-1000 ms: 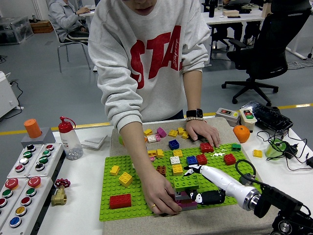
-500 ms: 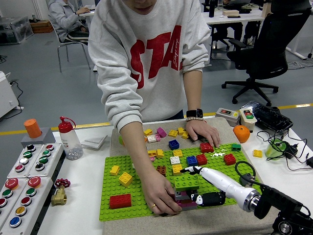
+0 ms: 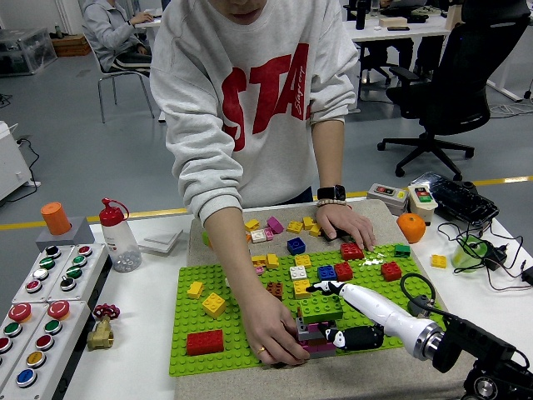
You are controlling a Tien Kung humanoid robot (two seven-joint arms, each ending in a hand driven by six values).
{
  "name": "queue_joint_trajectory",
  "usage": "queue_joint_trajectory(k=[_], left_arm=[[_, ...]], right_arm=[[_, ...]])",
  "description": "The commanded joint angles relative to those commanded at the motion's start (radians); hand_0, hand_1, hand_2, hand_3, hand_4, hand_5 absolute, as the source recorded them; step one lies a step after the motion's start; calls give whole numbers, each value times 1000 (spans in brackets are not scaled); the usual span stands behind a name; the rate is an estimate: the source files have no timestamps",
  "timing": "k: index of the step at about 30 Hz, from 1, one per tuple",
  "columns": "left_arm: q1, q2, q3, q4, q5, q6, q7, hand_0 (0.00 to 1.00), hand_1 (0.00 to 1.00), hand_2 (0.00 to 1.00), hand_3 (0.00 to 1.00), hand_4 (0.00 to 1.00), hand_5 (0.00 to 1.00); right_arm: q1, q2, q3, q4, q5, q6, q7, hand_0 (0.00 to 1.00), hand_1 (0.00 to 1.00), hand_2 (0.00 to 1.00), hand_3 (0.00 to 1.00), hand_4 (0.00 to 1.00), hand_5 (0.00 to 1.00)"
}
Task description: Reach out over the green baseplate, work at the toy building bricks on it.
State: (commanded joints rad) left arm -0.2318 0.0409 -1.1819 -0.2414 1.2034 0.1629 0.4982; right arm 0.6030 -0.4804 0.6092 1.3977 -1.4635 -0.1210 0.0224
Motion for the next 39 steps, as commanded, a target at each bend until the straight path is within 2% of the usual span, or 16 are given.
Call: queue_joint_trajectory(k=[8,9,14,15,26,32,38,39], left_arm=[[0,0,0,0,2,-1,0,630,598,603,410,309,940],[0,0,0,0,2,-1,0,630,598,603,410,309,941],[0,0,1,0,1,-1,-1,630,598,603,410,309,941],[0,0,1,0,1,-1,-1,630,598,603,409,309,941],[-1,1,2,0,2,-1,-2,628,598,603,410,309,941],[-2,2,1,1,3,0,-2,629,598,603,409,309,942],[-1,2,0,1,3,0,-1,628,598,603,409,309,942],[-1,2,0,1,3,0,-1,629,598,603,410,309,941]], right_arm=[[-1,1,-3,7,-1,2,8,998,906,964,879,551,181],[-1,1,-3,8,-1,1,11,998,917,993,927,590,188],[-2,0,0,13,-4,0,23,998,917,993,927,590,188],[-2,0,0,14,-5,-1,26,998,926,998,960,625,190],[-4,-4,12,24,-14,-19,45,998,929,998,969,642,194],[-13,-13,31,58,-29,-22,47,998,932,998,979,660,200],[-32,-35,66,128,-58,-44,49,998,934,998,982,664,204],[-35,-40,73,141,-65,-54,50,992,923,985,958,618,214]])
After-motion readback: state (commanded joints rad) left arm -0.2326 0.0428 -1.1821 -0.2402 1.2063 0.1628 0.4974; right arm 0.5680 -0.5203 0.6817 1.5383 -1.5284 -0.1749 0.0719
